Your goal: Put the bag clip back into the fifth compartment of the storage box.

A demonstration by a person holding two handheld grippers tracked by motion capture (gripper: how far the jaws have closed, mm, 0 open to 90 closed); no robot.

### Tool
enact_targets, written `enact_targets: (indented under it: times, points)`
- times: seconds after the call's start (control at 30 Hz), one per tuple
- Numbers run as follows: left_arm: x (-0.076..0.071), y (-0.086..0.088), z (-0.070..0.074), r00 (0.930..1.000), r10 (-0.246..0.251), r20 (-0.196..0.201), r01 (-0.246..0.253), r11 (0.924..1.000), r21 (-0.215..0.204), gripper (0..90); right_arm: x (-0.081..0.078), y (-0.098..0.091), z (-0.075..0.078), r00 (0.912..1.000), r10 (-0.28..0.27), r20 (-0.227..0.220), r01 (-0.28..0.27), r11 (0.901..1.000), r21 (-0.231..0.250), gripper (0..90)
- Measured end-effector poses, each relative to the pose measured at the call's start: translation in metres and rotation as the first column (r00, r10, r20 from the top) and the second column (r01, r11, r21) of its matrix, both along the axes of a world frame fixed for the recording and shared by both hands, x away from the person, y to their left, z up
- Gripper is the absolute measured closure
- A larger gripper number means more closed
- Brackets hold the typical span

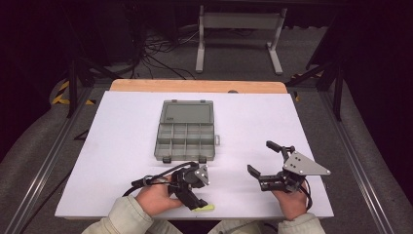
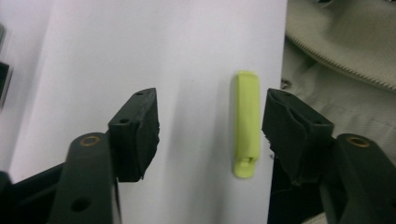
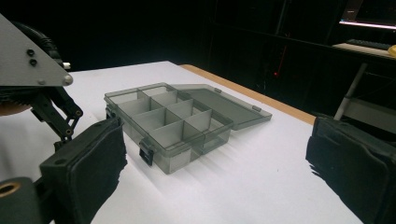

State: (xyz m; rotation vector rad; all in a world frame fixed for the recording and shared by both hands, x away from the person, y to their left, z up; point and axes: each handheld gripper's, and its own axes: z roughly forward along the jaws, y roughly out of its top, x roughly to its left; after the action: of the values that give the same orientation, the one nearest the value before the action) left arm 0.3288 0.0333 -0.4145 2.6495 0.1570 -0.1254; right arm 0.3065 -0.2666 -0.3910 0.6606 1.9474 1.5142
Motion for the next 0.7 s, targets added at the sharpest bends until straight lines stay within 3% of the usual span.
enact_targets:
  times: [0.13, 0.43, 0.63, 0.7]
  points:
    - [-0.008, -0.006, -0.002, 0.9995, -0.028, 0.015, 0.028, 0.9996, -0.007, 32.1, 0.000, 0.000, 0.000, 1.0000, 0.000, 0.000, 0.000, 1.0000, -0.001, 4.4]
    - [-0.019, -0.013, -0.008, 0.9985, -0.037, 0.039, 0.037, 0.9993, 0.000, 27.4, 0.000, 0.000, 0.000, 1.0000, 0.002, -0.002, -0.002, 1.0000, 0.000, 4.3]
    - [-0.022, -0.015, -0.012, 0.9979, -0.045, 0.046, 0.044, 0.9989, 0.019, 29.3, 0.000, 0.000, 0.000, 1.0000, 0.004, -0.002, -0.004, 1.0000, 0.000, 4.4]
    - [-0.023, -0.016, -0.013, 0.9976, -0.045, 0.053, 0.043, 0.9987, 0.025, 36.4, 0.000, 0.000, 0.000, 1.0000, 0.004, -0.002, -0.004, 1.0000, 0.001, 4.4]
